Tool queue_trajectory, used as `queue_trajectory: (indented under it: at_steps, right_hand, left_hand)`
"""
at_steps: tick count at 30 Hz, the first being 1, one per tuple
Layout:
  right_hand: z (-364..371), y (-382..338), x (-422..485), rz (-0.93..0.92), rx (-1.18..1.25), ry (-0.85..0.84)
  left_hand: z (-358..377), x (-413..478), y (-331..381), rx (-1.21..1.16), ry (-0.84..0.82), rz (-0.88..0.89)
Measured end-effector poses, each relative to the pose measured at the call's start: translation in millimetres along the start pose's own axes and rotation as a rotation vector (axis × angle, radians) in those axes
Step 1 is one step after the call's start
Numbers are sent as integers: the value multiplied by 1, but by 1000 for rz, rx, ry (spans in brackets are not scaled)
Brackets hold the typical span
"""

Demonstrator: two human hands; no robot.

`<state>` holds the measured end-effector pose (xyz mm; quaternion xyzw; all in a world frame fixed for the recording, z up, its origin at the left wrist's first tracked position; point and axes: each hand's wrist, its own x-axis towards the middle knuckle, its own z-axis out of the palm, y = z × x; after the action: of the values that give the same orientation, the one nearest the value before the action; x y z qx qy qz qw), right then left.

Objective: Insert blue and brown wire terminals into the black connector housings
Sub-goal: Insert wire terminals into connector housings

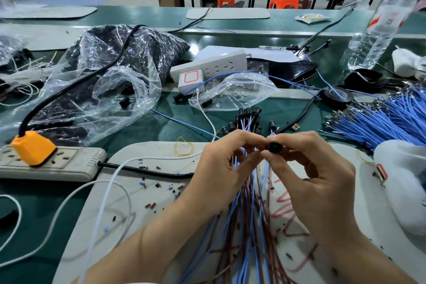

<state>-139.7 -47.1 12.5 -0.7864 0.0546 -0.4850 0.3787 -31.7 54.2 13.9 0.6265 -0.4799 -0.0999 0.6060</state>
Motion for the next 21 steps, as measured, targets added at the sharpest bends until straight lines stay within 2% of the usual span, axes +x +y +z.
queue_trajectory:
  at_steps: [21]
  right_hand:
    - [2, 1, -2, 26, 6, -57]
  left_hand:
    - [-1, -1, -4, -67, 27, -46]
